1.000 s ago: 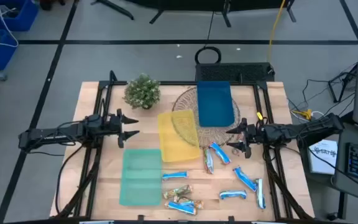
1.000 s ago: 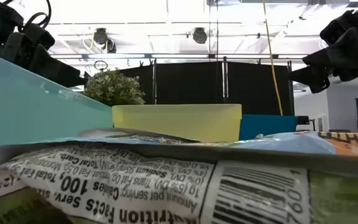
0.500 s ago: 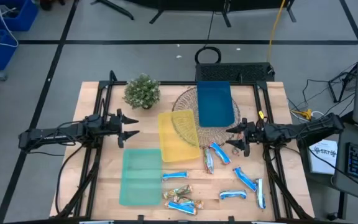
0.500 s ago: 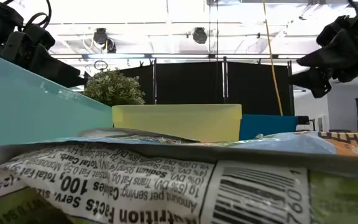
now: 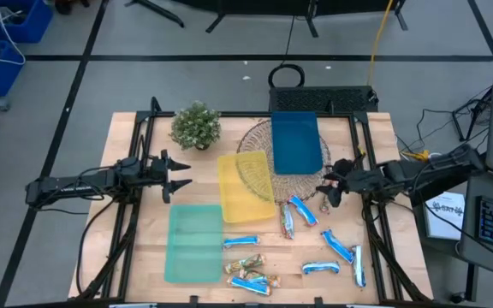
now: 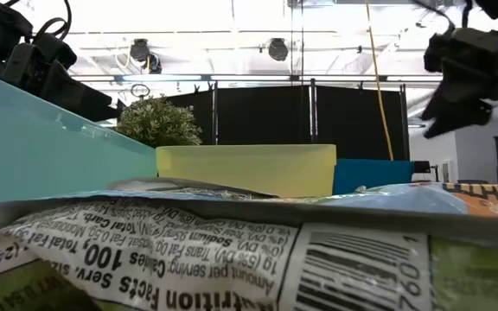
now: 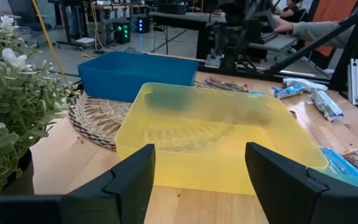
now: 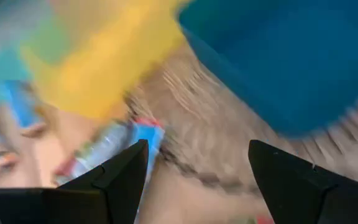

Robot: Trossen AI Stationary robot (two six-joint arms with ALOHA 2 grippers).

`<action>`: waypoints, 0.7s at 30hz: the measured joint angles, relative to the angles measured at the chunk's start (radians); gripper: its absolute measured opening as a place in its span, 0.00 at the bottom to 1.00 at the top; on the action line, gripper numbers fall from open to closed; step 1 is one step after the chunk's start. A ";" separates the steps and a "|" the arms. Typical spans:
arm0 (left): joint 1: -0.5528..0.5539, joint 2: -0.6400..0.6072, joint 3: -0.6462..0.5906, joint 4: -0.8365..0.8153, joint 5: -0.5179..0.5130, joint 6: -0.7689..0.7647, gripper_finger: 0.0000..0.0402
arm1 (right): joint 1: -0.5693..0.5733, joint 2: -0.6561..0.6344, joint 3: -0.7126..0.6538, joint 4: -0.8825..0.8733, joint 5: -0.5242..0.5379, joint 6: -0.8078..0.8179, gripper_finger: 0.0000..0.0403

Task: Pick and place Granola Bars by type
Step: Put the red granola bar into the blue bin

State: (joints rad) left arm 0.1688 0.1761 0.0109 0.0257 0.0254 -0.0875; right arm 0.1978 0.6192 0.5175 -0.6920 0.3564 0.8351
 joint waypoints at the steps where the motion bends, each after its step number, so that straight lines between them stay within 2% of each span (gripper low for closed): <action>1: 0.000 0.000 0.000 0.000 0.000 0.000 0.64 | 0.000 0.028 0.021 -0.044 -0.015 0.050 0.66; 5: 0.000 0.000 0.000 0.000 0.000 0.000 0.64 | 0.000 0.126 0.066 -0.190 -0.078 0.213 0.66; 11: 0.000 0.000 0.000 0.000 0.000 0.000 0.64 | 0.000 0.216 0.066 -0.211 -0.190 0.312 0.66; 16: 0.000 0.000 0.000 0.000 0.000 0.001 0.64 | -0.007 0.243 0.067 -0.215 -0.202 0.358 0.66; 21: 0.000 0.000 0.000 0.000 0.000 0.002 0.64 | -0.030 0.262 0.067 -0.269 -0.200 0.474 0.66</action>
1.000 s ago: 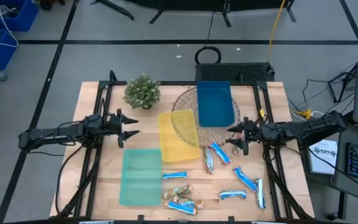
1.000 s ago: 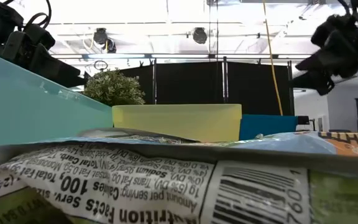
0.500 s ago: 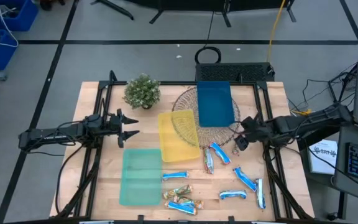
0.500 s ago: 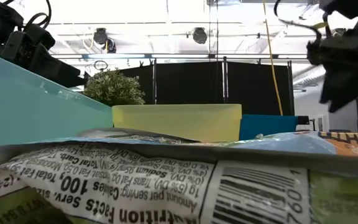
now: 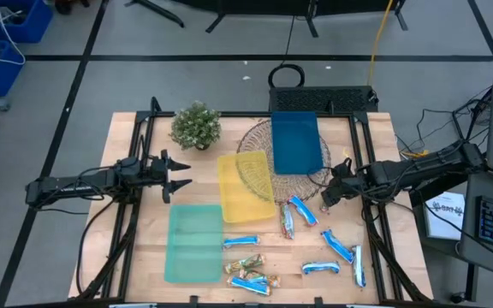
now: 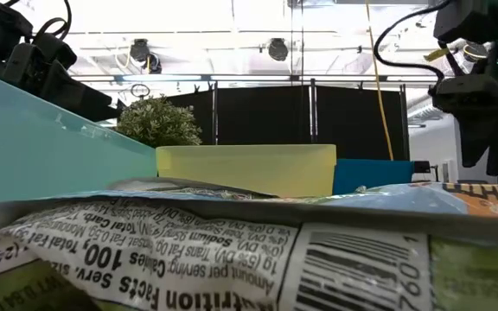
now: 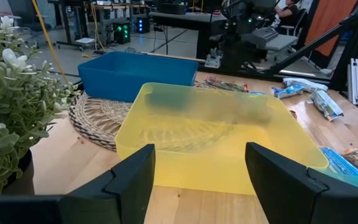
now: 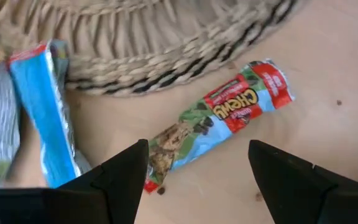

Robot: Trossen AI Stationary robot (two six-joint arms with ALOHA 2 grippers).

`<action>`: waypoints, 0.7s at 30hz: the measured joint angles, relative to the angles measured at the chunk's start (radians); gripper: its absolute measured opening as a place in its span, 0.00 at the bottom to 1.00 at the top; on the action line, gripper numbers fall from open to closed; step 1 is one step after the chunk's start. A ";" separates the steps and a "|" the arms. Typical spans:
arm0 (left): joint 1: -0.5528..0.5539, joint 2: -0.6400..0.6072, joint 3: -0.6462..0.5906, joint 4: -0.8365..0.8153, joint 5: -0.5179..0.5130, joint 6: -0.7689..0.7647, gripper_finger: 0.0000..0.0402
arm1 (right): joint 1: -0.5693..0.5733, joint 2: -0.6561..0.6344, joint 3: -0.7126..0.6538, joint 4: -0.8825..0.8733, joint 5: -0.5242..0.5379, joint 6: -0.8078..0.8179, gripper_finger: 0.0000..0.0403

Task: Pick and place Granola Bars by type
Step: Put the red granola bar into the blue bin

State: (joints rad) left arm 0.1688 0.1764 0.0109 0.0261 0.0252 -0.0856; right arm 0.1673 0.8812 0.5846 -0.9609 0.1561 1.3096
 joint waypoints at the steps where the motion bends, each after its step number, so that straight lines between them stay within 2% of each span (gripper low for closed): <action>1: 0.000 0.000 0.000 0.000 0.000 0.000 0.64 | -0.003 0.009 0.000 -0.003 0.002 0.016 0.66; 10: 0.000 0.000 0.000 0.000 0.000 0.000 0.64 | -0.011 0.131 -0.009 0.026 0.029 0.133 0.66; 18: 0.000 0.000 0.000 0.000 0.000 0.005 0.64 | -0.011 0.240 -0.009 0.177 0.030 0.159 0.66; 21: 0.000 0.000 0.000 0.000 0.000 0.006 0.64 | -0.011 0.272 -0.009 0.180 0.028 0.181 0.66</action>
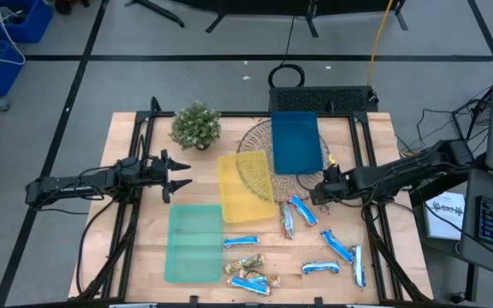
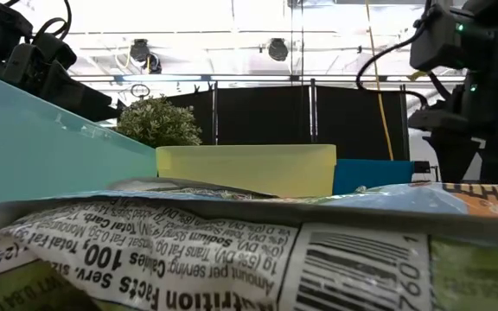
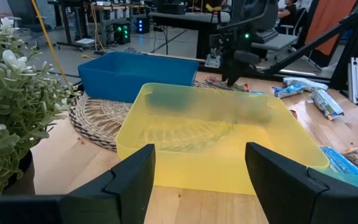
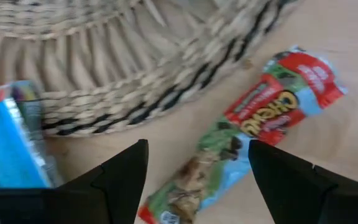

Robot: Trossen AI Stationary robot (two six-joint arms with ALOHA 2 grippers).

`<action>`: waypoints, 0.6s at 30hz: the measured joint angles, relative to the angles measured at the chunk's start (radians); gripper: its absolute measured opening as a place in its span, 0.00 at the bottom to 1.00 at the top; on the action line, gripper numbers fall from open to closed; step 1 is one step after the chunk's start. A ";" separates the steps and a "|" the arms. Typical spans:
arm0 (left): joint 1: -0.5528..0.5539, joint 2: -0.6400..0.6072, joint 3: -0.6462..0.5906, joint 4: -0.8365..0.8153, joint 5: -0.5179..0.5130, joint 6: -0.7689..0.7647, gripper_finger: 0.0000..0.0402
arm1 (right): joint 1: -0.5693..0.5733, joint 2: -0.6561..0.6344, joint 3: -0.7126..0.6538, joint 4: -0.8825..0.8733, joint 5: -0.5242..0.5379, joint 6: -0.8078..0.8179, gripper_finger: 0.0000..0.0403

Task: Pick and place Granola Bars by type
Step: Put the red granola bar into the blue bin

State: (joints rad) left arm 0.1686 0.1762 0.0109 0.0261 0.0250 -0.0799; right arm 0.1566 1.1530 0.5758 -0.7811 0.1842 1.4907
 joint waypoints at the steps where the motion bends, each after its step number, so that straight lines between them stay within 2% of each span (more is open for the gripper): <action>1: 0.000 0.000 0.000 0.000 0.000 0.000 0.64 | 0.000 0.008 0.000 -0.004 -0.001 0.009 0.66; 13: 0.000 0.000 0.000 0.000 0.000 0.006 0.64 | 0.000 0.056 0.000 -0.019 -0.003 0.061 0.66; 18: 0.000 0.000 0.000 0.000 0.000 0.006 0.64 | 0.000 0.057 0.000 -0.024 -0.005 0.059 0.56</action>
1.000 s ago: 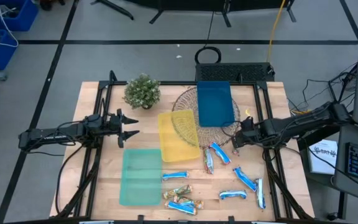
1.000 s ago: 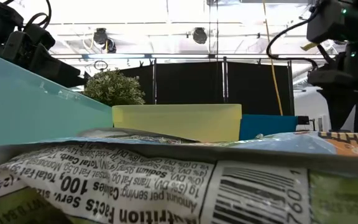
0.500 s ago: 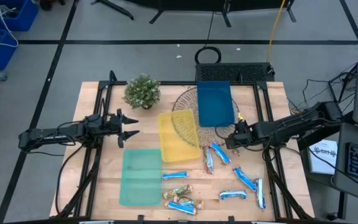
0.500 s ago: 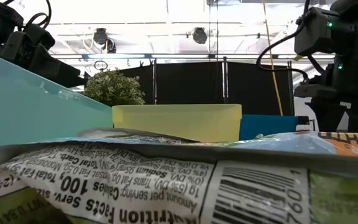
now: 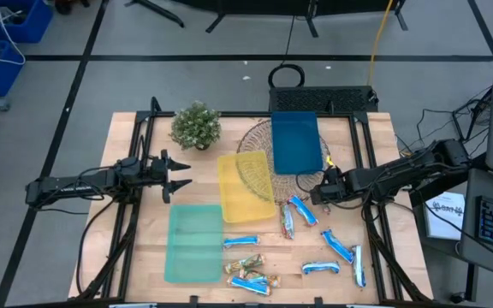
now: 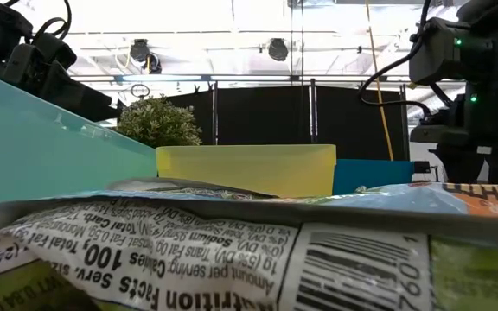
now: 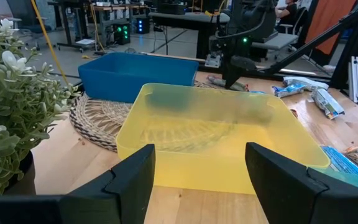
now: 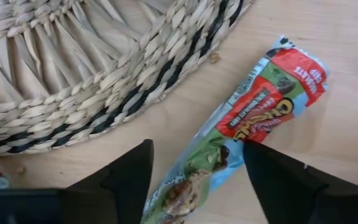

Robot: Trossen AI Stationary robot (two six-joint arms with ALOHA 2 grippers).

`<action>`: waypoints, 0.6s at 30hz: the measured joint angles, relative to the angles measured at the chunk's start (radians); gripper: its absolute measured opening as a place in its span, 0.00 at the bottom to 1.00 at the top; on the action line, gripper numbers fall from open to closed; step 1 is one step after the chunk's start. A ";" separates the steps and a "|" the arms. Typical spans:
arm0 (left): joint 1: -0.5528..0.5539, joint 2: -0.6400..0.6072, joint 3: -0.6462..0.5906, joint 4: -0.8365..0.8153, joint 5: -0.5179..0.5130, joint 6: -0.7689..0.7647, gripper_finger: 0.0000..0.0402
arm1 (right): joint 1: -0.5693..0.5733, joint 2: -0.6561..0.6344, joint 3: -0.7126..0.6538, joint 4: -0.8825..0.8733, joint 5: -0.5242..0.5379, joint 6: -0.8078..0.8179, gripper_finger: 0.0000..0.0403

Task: Pick and place Granola Bars by type
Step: Put the red granola bar into the blue bin

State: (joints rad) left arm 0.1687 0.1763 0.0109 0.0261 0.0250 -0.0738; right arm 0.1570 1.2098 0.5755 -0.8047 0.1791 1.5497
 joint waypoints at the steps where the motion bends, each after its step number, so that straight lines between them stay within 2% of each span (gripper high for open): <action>1: 0.000 0.000 0.000 0.000 0.000 0.000 0.64 | 0.000 0.000 0.000 0.000 0.000 -0.006 0.53; 8: 0.000 0.000 0.000 0.000 0.000 -0.001 0.64 | 0.000 0.000 0.000 0.000 0.001 -0.037 0.32; 18: 0.000 0.000 0.000 0.000 0.000 -0.003 0.64 | 0.000 0.000 0.000 0.000 0.004 -0.071 0.11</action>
State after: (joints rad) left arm 0.1687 0.1764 0.0109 0.0261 0.0250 -0.0769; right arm 0.1570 1.2095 0.5755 -0.8047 0.1833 1.4789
